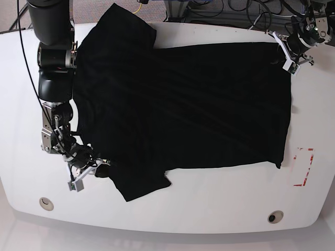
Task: Layout the t-shirt on the table in an organized manner, then fold the t-shirt properly
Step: 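Grasp the shirt's side edge with the right gripper and pull it outward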
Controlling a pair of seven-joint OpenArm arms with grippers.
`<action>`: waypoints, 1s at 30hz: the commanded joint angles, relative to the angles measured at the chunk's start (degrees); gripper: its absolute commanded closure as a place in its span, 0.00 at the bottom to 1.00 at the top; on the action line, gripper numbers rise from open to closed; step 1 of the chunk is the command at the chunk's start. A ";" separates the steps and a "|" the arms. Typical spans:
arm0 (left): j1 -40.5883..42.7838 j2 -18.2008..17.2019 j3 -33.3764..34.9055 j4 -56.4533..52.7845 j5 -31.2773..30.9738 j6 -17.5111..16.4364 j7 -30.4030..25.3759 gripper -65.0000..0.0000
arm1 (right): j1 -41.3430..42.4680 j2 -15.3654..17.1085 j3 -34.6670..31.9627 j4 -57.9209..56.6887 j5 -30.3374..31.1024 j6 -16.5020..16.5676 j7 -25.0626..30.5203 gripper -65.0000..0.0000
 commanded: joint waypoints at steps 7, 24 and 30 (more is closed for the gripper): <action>1.37 -0.22 0.24 -0.80 6.22 0.58 8.07 1.00 | 0.70 -2.54 0.21 -3.09 0.41 0.34 0.72 0.91; 1.37 -0.13 0.24 -0.80 6.22 0.58 8.07 1.00 | -0.53 -4.39 0.12 -11.97 -8.83 0.25 8.98 0.91; 1.37 -0.13 0.24 -0.80 6.22 0.58 8.07 1.00 | -0.53 -4.22 0.12 -13.73 -9.62 0.25 9.86 0.91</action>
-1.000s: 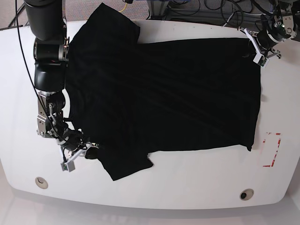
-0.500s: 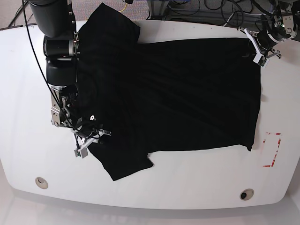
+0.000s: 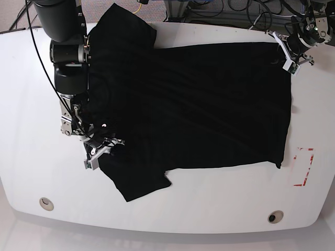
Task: Layout the t-shirt on the table in an organized manner, then fold the t-shirt properly
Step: 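Grasp the shirt's side edge with the right gripper and pull it outward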
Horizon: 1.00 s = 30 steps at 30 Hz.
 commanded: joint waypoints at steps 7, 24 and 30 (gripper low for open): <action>1.39 -0.17 0.24 -0.80 6.20 0.58 8.05 1.00 | 1.30 1.60 0.08 -0.07 -1.27 -0.97 -0.87 0.91; 1.48 -0.44 0.24 -0.80 6.20 0.58 8.05 1.00 | 3.94 5.12 0.17 -11.85 -6.54 -0.62 7.30 0.91; 1.48 -0.44 0.15 -0.80 6.20 0.58 8.05 1.00 | 3.94 5.65 0.17 -12.64 -6.98 -0.53 7.92 0.91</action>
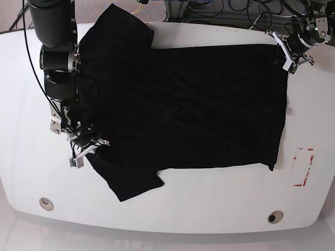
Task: Layout the t-shirt on the table in an organized manner, then fold the t-shirt properly
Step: 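Grasp the shirt's side edge with the right gripper and pull it outward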
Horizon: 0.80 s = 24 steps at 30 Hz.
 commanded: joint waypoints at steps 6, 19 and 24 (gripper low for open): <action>1.57 -0.35 0.15 -0.80 6.22 0.60 8.07 1.00 | 0.75 2.44 0.06 -0.53 -3.16 -3.38 -2.99 0.91; 2.80 -0.35 -0.11 -0.80 6.22 0.60 8.07 1.00 | 2.51 4.99 -0.21 -0.80 -4.83 -3.46 -1.14 0.91; 2.80 -0.17 -3.10 -0.80 6.31 0.60 8.07 1.00 | 2.77 5.08 0.06 -0.44 -6.59 -3.03 -1.23 0.91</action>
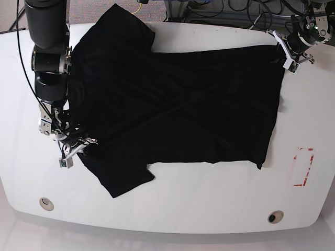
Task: Layout the t-shirt on the table in an organized manner, then fold the t-shirt properly
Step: 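Grasp the shirt's side edge with the right gripper and pull it outward, then release the shirt and raise both grippers toward the shirt's shoulders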
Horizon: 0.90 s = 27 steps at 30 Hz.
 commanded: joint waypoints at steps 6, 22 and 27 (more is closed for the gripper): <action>1.33 -0.19 -3.48 1.73 6.37 0.99 8.37 1.00 | 2.25 1.03 0.19 0.61 -1.34 -1.88 -1.16 0.90; -4.65 -0.11 -3.31 9.02 6.28 0.99 9.78 0.99 | 3.13 -3.98 0.10 6.76 -1.52 -0.65 -3.98 0.90; -9.39 1.12 -3.75 13.33 3.30 0.99 16.90 0.85 | 3.13 -3.98 0.19 9.57 -1.34 -0.65 -6.61 0.75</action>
